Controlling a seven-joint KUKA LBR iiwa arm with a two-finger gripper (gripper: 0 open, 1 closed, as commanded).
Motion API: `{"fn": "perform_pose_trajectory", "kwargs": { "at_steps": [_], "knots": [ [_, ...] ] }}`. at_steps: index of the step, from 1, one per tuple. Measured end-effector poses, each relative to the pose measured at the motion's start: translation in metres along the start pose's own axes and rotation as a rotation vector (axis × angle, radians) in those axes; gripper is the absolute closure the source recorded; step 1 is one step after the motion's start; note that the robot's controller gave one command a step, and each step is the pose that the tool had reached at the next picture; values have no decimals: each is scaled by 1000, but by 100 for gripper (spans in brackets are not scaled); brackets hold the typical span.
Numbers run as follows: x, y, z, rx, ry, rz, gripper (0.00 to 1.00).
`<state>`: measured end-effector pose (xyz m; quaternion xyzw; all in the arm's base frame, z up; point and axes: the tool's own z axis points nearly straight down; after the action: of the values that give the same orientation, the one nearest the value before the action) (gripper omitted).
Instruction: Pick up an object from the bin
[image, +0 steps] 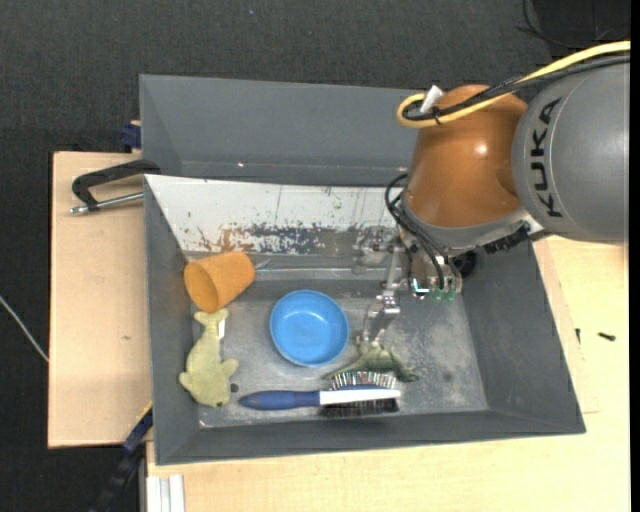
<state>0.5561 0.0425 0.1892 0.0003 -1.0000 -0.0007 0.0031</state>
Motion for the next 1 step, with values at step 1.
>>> {"fn": "perform_pose_trajectory", "kwargs": {
  "at_steps": [1],
  "knots": [
    [12,51,115,2,-19,-473,0]
  ]
}}
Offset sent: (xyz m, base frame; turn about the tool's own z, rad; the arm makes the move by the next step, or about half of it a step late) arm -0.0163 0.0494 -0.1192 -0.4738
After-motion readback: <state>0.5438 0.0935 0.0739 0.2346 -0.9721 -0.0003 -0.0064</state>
